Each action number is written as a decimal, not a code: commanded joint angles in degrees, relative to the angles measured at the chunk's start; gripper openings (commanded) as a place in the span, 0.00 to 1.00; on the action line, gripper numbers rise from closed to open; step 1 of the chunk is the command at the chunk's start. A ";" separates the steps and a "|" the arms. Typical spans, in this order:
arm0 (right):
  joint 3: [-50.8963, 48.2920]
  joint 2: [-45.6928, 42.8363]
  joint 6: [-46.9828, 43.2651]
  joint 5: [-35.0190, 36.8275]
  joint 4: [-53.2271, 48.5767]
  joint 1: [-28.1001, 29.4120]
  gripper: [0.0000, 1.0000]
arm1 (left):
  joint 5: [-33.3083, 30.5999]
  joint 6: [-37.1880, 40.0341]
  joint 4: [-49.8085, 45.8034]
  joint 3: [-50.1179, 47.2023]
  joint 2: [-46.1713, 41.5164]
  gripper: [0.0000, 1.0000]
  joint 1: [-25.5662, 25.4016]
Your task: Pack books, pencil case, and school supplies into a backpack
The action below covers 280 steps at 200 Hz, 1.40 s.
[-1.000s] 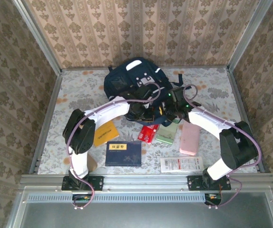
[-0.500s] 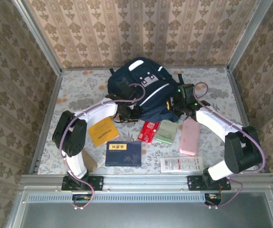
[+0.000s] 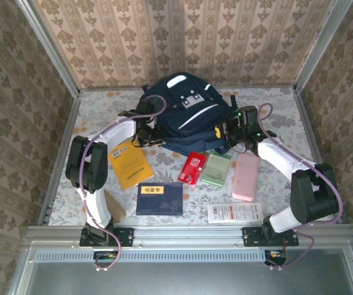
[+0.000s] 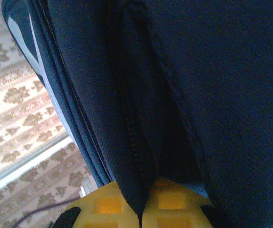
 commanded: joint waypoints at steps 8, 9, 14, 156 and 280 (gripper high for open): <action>4.55 1.97 -7.96 -3.32 3.60 -2.30 0.00 | -3.56 1.39 -2.21 2.83 1.24 0.14 4.18; 4.69 2.12 -8.09 -3.48 3.57 -2.30 0.00 | -3.51 1.43 -2.22 2.97 1.24 0.15 4.19; 5.61 2.89 -8.85 -4.06 3.26 -2.29 0.00 | -3.29 1.91 -2.58 3.50 1.24 0.20 4.19; 46.70 29.96 -22.15 -8.34 -10.30 7.12 0.00 | -5.84 -0.81 -6.39 -7.63 -26.23 0.69 9.42; 48.69 30.21 -56.33 20.38 -31.34 10.71 0.58 | -6.69 -10.81 -12.97 -22.54 -32.10 1.00 18.81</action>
